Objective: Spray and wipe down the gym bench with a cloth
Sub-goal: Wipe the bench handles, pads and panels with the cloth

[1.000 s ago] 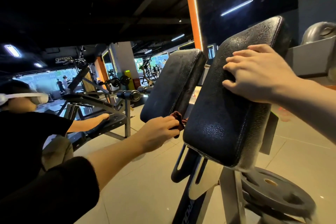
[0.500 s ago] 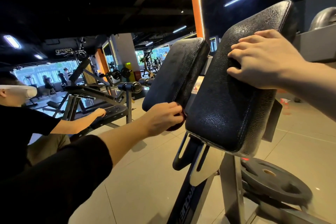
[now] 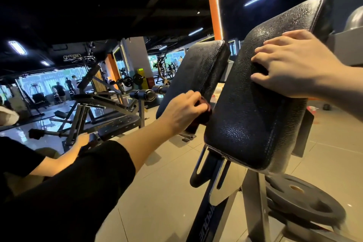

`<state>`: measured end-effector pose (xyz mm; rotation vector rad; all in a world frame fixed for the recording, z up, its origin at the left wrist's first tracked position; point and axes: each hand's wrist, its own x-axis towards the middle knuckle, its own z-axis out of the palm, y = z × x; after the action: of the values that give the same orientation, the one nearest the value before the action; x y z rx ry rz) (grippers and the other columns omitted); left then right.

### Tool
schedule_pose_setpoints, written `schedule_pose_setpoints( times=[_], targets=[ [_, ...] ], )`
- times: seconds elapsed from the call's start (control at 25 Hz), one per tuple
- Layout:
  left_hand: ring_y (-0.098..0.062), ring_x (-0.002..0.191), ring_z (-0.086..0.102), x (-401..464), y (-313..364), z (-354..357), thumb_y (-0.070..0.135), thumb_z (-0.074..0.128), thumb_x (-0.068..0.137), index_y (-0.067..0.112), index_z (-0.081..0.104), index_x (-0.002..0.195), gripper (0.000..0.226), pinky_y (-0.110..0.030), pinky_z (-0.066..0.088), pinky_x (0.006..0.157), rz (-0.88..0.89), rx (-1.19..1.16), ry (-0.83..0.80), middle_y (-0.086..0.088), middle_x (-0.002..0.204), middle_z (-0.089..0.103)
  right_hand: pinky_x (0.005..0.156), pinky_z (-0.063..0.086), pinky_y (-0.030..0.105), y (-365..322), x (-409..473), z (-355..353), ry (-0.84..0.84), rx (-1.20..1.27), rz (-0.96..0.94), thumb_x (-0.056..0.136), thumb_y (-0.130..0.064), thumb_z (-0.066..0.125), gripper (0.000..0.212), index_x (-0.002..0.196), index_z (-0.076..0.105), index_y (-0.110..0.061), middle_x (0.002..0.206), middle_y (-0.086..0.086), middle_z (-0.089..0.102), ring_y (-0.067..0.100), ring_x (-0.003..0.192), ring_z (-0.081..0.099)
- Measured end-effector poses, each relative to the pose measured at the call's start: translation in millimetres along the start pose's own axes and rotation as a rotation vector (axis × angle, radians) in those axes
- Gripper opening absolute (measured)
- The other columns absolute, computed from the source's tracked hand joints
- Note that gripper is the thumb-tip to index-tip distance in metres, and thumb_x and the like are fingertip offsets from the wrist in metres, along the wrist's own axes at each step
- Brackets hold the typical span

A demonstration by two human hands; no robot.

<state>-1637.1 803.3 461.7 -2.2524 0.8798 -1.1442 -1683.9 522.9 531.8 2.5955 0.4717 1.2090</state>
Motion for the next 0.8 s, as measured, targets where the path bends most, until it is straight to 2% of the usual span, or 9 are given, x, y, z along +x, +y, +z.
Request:
schedule_pose_setpoints(
  times=[0.08, 0.2, 0.28, 0.32, 0.44, 0.48, 0.64, 0.68, 0.8],
  targets=[
    [-0.027, 0.093, 0.059, 13, 3, 6, 0.016, 0.072, 0.082, 0.014, 0.067, 0.109, 0.028, -0.039, 0.054, 0.07, -0.088, -0.036, 0.034, -0.011, 0.105, 0.063, 0.111, 0.019, 0.034, 0, 0, -2, -0.004, 0.007, -0.002, 0.087, -0.063, 0.019, 0.068, 0.129, 0.058, -0.027, 0.142, -0.012, 0.051, 0.011, 0.137, 0.037],
    [-0.023, 0.095, 0.063, -15, 14, 14, 0.019, 0.078, 0.077, 0.013, 0.07, 0.107, 0.031, -0.035, 0.058, 0.073, 0.186, -0.061, -0.108, -0.008, 0.106, 0.067, 0.112, 0.017, 0.034, 0, -2, -3, 0.0, 0.018, -0.004, 0.089, -0.06, 0.024, 0.062, 0.129, 0.058, -0.027, 0.142, -0.012, 0.05, 0.01, 0.138, 0.035],
    [-0.024, 0.087, 0.063, -14, 5, 8, 0.018, 0.075, 0.079, 0.009, 0.069, 0.105, 0.028, -0.035, 0.058, 0.066, 0.246, -0.072, -0.111, -0.013, 0.102, 0.066, 0.112, 0.019, 0.035, -2, -3, -4, 0.005, 0.03, -0.001, 0.085, -0.06, 0.014, 0.071, 0.127, 0.06, -0.027, 0.14, -0.01, 0.053, 0.011, 0.136, 0.038],
    [-0.025, 0.086, 0.062, 0, -1, 4, 0.016, 0.071, 0.082, 0.008, 0.068, 0.105, 0.025, -0.035, 0.057, 0.064, 0.207, -0.053, -0.087, -0.015, 0.101, 0.064, 0.111, 0.019, 0.035, -2, -2, -4, 0.007, 0.033, -0.004, 0.08, -0.061, 0.011, 0.076, 0.126, 0.061, -0.027, 0.139, -0.01, 0.053, 0.012, 0.136, 0.039],
    [-0.03, 0.088, 0.059, 46, -5, 4, 0.007, 0.062, 0.086, 0.007, 0.068, 0.104, 0.019, -0.04, 0.055, 0.066, -0.111, -0.046, 0.078, -0.016, 0.1, 0.062, 0.112, 0.019, 0.036, -2, -1, -4, 0.002, 0.048, -0.01, 0.076, -0.06, 0.01, 0.079, 0.129, 0.059, -0.027, 0.141, -0.01, 0.052, 0.012, 0.137, 0.037],
    [-0.03, 0.091, 0.059, 48, -1, 12, 0.007, 0.061, 0.086, 0.007, 0.069, 0.103, 0.019, -0.041, 0.055, 0.068, -0.147, -0.055, 0.099, -0.015, 0.101, 0.063, 0.113, 0.018, 0.036, -1, -2, -4, 0.003, 0.046, -0.011, 0.077, -0.061, 0.009, 0.08, 0.13, 0.059, -0.026, 0.141, -0.01, 0.052, 0.013, 0.137, 0.037],
    [-0.023, 0.091, 0.063, 12, 10, 27, 0.013, 0.073, 0.081, 0.01, 0.07, 0.105, 0.024, -0.036, 0.057, 0.071, 0.174, -0.043, -0.049, -0.009, 0.104, 0.066, 0.113, 0.016, 0.036, -2, -5, -1, 0.007, 0.033, -0.018, 0.083, -0.057, 0.012, 0.072, 0.127, 0.06, -0.026, 0.139, -0.009, 0.054, 0.012, 0.137, 0.037],
    [-0.023, 0.088, 0.063, 15, 5, 23, 0.014, 0.074, 0.08, 0.01, 0.07, 0.103, 0.024, -0.034, 0.057, 0.069, 0.173, -0.033, -0.051, -0.01, 0.103, 0.066, 0.112, 0.016, 0.036, -2, -4, -1, 0.011, 0.027, -0.021, 0.084, -0.056, 0.012, 0.071, 0.127, 0.06, -0.026, 0.138, -0.009, 0.054, 0.012, 0.137, 0.037],
    [-0.026, 0.088, 0.063, 43, -1, 18, 0.008, 0.07, 0.082, 0.008, 0.069, 0.099, 0.018, -0.038, 0.056, 0.067, -0.021, -0.025, 0.068, -0.012, 0.101, 0.065, 0.112, 0.016, 0.036, -3, -3, -5, 0.004, 0.052, -0.02, 0.079, -0.059, 0.011, 0.076, 0.127, 0.061, -0.026, 0.139, -0.009, 0.054, 0.012, 0.137, 0.037]
  ],
)
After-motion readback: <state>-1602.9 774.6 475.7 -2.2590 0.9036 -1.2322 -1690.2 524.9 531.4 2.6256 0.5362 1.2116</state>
